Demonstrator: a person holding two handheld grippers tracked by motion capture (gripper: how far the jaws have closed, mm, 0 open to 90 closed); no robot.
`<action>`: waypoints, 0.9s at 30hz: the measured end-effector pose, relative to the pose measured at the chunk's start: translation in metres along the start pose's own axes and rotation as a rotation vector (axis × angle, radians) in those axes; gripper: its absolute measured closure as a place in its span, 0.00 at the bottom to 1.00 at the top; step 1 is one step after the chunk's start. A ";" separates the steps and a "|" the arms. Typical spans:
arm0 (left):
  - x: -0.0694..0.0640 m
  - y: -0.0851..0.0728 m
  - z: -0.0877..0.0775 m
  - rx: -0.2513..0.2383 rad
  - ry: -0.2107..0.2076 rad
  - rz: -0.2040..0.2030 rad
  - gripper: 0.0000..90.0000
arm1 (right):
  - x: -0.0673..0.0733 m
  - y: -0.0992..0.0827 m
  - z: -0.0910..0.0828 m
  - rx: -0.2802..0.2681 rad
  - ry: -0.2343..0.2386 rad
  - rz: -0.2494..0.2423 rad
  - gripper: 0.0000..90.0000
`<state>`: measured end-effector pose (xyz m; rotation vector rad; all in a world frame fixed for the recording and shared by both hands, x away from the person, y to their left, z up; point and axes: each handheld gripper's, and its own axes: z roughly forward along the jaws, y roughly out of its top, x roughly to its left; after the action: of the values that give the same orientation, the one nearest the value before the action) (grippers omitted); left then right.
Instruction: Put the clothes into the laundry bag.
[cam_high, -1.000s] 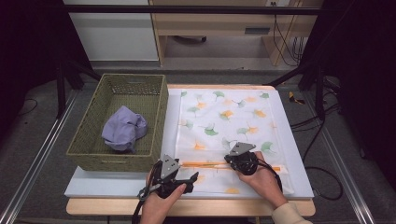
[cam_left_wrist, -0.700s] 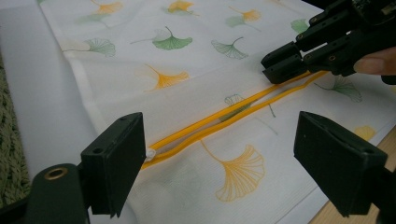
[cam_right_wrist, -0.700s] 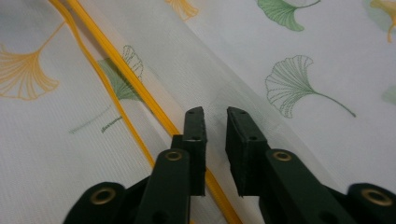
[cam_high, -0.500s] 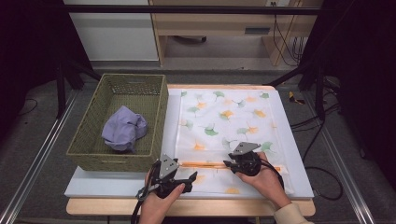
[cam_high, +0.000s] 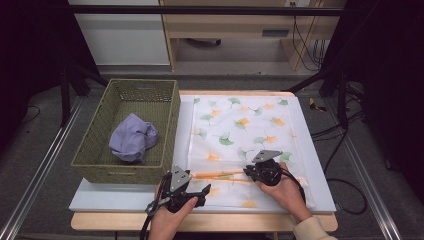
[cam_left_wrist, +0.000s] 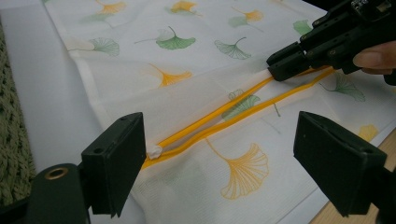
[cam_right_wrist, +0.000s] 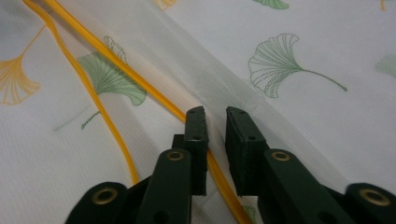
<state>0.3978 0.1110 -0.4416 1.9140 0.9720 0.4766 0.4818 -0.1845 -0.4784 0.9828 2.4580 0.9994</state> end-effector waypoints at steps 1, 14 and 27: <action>0.000 0.000 0.000 0.002 -0.002 0.000 0.18 | 0.001 0.001 0.000 0.004 -0.013 -0.008 0.95; -0.001 0.001 -0.001 -0.009 -0.006 -0.008 0.18 | 0.005 0.011 -0.017 -0.097 -0.061 -0.020 0.98; 0.000 0.004 -0.004 -0.020 -0.007 -0.015 0.18 | 0.010 0.019 -0.028 -0.148 -0.063 -0.021 0.99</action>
<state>0.3971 0.1119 -0.4360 1.8877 0.9735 0.4690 0.4699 -0.1817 -0.4450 0.9234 2.3016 1.1081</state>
